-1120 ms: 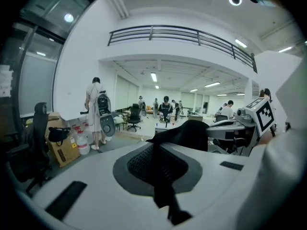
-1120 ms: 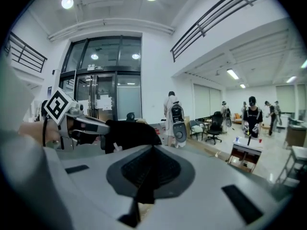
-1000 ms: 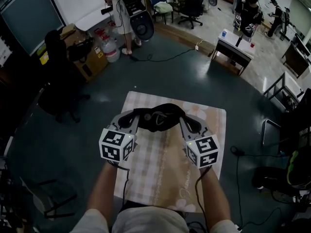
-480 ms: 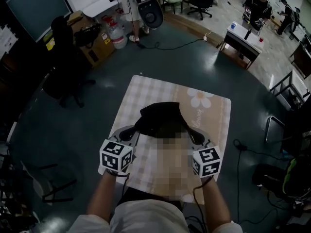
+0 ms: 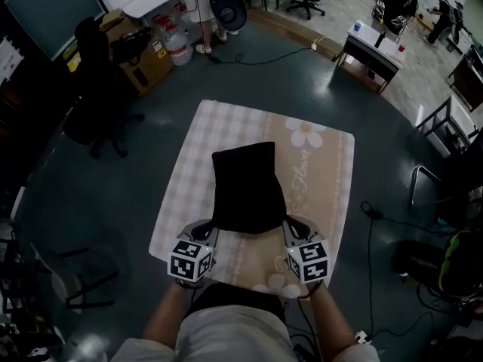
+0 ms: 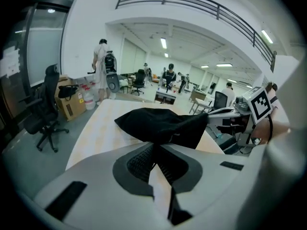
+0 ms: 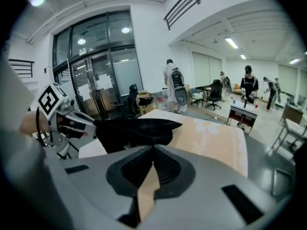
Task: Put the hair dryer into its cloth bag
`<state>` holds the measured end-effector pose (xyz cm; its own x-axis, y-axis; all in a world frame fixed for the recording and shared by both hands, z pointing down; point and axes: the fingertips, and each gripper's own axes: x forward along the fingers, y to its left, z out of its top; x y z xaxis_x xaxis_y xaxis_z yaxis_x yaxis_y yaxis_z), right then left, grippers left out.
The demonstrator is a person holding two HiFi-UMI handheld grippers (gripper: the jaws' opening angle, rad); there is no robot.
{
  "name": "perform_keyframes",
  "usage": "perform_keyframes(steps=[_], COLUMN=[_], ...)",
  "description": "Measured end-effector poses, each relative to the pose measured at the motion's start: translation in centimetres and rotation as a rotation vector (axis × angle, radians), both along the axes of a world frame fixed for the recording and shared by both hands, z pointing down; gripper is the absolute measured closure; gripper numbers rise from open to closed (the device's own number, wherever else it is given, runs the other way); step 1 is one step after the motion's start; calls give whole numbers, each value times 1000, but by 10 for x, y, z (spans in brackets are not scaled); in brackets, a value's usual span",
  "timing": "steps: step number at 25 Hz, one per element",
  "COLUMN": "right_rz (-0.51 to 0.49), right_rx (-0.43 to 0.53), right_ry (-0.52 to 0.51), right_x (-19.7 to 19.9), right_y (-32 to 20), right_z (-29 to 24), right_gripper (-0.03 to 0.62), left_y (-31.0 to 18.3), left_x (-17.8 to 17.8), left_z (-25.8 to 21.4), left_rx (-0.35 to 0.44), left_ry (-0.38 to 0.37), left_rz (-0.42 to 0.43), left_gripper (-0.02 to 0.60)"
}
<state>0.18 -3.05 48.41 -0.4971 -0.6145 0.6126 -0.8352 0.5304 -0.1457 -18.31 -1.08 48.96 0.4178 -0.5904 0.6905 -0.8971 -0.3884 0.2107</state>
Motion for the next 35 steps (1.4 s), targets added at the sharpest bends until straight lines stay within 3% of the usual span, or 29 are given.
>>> perform_keyframes(steps=[4,10,16,20,23,29,35], right_rz=[-10,13,79,119,148,219,274], right_rx=[16,30,42,42,31,100,241], right_ry=[36,69,92,133,127,92,19], right_x=[-1,-1,8,13,13,5,-19], right_y=[19,39,56,66,82,127,163], right_z=[22,67,96,100,94,60,-8], right_gripper=[574,574,572,572,528,526,562], left_y=[19,32,54,55,59,94,135], left_x=[4,10,4,5,7,-6,4], left_z=[19,60,95,101,97,86,21], left_rx=[-12,31,65,130,134,174,279], left_ry=[-6,-33,-100,-150,-117,-110,18], left_rz=[11,48,48,70,62,35,-10], left_gripper=[561,561,561,561,551,531,565])
